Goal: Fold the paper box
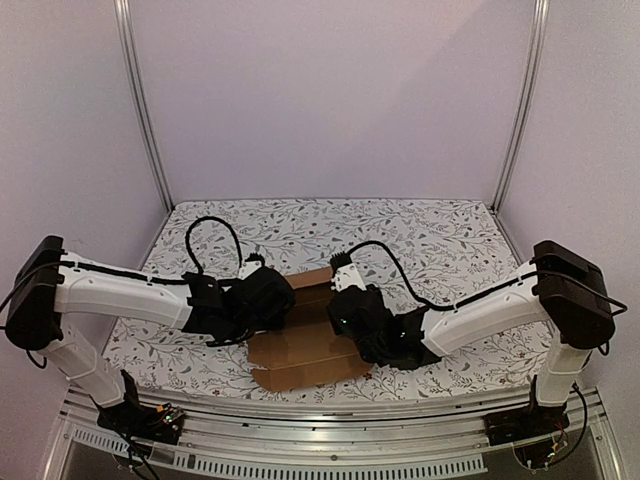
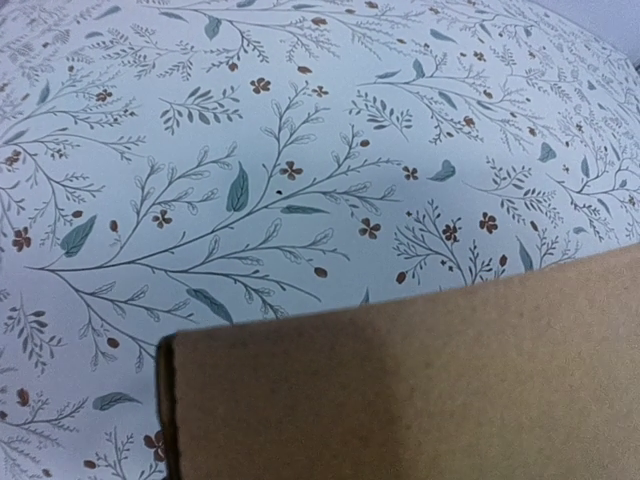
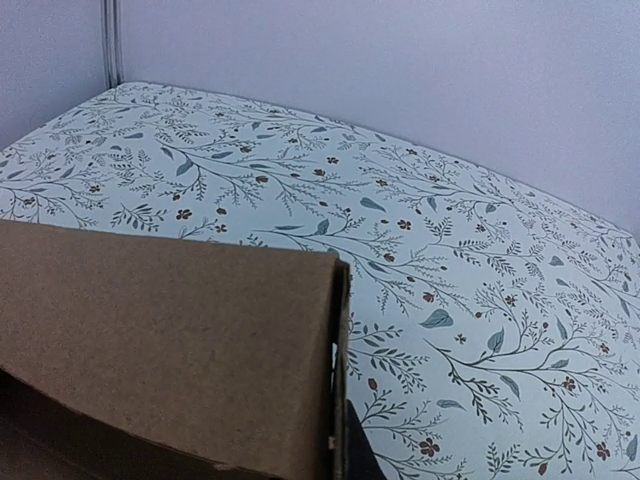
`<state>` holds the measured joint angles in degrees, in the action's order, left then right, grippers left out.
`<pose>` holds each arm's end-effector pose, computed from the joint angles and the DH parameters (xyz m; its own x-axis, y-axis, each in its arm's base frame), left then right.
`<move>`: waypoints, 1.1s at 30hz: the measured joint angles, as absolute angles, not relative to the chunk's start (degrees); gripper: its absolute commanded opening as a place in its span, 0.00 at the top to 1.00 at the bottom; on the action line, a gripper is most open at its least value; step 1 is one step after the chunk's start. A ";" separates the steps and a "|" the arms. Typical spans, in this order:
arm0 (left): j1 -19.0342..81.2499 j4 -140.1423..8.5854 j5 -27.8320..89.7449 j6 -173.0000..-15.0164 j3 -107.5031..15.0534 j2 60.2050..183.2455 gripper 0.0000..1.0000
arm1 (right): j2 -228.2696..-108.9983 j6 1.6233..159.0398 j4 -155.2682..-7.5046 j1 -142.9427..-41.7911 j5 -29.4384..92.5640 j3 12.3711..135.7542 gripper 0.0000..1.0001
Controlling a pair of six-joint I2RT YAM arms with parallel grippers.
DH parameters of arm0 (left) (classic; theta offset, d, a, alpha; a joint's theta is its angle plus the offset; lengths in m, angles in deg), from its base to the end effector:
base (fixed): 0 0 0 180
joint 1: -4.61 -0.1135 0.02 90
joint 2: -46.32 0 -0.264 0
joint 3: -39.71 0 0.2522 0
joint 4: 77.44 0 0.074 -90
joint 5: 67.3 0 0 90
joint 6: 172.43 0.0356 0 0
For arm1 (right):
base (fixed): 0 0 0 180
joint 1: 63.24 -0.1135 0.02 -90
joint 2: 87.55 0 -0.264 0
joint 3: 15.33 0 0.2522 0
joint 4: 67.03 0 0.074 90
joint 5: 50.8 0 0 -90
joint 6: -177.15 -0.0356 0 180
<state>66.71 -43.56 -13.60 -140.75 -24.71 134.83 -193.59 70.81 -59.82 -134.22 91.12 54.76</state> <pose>0.1580 -0.2534 0.1874 -0.6894 -0.1636 -0.7056 -0.0407 0.9814 -0.1878 0.1507 0.3513 0.1730 -0.2511 -0.1961 -0.9479 -0.2996 0.9469 -0.1165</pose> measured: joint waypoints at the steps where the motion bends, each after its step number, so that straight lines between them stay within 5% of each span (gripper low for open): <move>1: 66.76 -43.62 -13.36 -140.56 -24.71 134.83 0.52 | -193.75 70.94 -59.78 -134.22 91.12 54.92 1.00; 12: 67.41 -43.58 -11.17 -138.13 -20.93 128.51 0.28 | -195.17 72.03 -58.88 -132.10 86.49 55.40 1.00; 26: 67.50 -44.89 -4.96 -124.45 -14.35 110.52 0.28 | -196.74 78.90 -43.16 -127.23 69.66 48.25 1.00; 29: 67.48 -47.14 -4.27 -121.21 -14.31 109.37 0.42 | -198.01 80.25 -39.34 -126.46 65.12 47.31 1.00; 33: 66.50 -49.50 -1.73 -116.84 -15.55 110.74 0.81 | -199.54 81.80 -35.41 -125.89 60.68 45.89 1.00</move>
